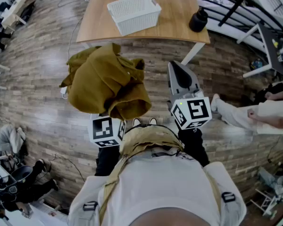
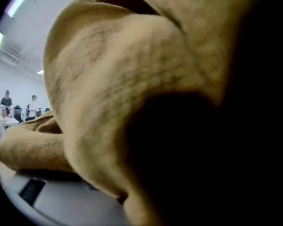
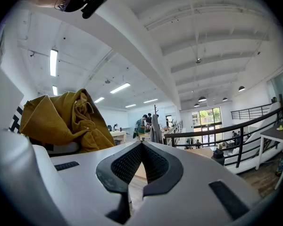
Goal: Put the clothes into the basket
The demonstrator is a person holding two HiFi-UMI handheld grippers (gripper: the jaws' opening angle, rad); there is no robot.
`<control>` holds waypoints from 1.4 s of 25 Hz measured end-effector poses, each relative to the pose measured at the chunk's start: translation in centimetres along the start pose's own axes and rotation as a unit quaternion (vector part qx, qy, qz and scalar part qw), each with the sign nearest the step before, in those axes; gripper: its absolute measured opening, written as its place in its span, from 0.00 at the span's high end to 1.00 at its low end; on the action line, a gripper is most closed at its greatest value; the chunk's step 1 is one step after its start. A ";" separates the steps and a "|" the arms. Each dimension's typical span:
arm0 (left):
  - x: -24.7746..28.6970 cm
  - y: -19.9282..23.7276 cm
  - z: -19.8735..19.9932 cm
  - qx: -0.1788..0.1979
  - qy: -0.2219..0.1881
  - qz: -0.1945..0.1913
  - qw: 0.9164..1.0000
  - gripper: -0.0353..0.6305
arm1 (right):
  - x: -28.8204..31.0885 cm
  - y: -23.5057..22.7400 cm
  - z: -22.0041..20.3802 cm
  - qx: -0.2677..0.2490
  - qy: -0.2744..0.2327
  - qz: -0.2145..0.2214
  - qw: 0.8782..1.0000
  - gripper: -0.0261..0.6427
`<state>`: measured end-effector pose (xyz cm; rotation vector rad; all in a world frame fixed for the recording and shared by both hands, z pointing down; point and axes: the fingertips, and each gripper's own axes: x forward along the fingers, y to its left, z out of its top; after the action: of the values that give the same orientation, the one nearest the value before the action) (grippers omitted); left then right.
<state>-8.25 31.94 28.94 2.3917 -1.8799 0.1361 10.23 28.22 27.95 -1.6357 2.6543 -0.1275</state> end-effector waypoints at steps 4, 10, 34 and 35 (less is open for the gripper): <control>0.3 0.2 -0.5 -0.001 0.005 0.000 1.000 0.41 | 0.6 0.4 -0.2 -0.005 0.008 0.005 1.000 0.93; 0.4 0.3 -0.5 0.001 0.003 -0.010 1.000 0.41 | 0.9 1.1 -0.6 -0.009 0.010 0.001 1.000 0.93; 2.3 3.3 -3.5 -0.007 0.030 -0.052 0.998 0.41 | 4.3 3.2 -4.6 0.008 0.034 -0.032 0.999 0.93; 2.3 3.7 -3.7 -0.006 0.031 -0.052 0.998 0.41 | 4.4 3.3 -5.0 0.010 0.036 -0.035 0.999 0.93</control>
<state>-11.31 29.32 32.98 2.4417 -1.7201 0.1864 5.00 26.05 32.75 -1.7526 2.6378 -0.2179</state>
